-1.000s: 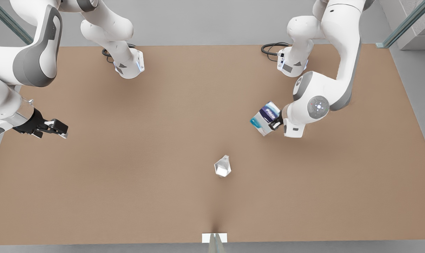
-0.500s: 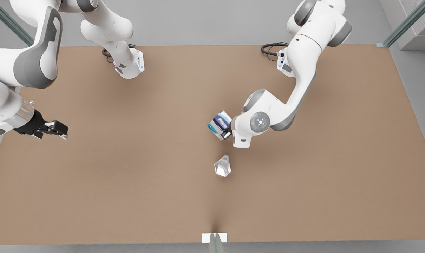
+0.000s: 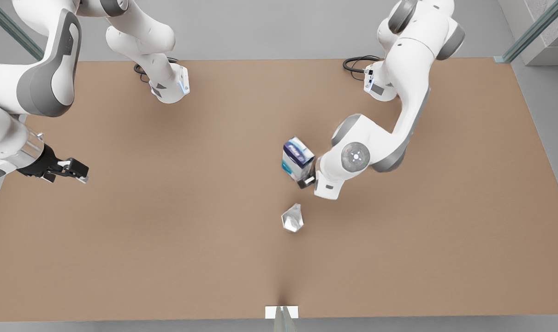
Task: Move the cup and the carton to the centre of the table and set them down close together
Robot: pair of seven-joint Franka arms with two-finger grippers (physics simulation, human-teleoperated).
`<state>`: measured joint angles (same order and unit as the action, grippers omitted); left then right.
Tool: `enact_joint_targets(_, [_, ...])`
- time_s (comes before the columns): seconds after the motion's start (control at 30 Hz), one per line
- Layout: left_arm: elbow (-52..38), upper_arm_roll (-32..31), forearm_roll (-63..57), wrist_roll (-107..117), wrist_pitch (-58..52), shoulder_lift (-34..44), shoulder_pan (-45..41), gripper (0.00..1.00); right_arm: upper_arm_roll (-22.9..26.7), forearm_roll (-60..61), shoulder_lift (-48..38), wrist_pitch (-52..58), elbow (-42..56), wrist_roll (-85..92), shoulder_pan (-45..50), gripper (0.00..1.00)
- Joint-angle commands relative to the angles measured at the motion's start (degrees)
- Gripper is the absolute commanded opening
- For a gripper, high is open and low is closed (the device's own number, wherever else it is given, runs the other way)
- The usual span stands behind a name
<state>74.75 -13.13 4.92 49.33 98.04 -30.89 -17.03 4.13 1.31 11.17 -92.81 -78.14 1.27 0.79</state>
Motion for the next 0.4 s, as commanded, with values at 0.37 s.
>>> enact_joint_targets(0.37, [3.3, 13.7, -9.0, -47.2, -6.0, 19.4, 7.7, 1.00, -0.1, -0.7, -1.2, 0.4, 1.2, 0.5, 0.1, 1.00])
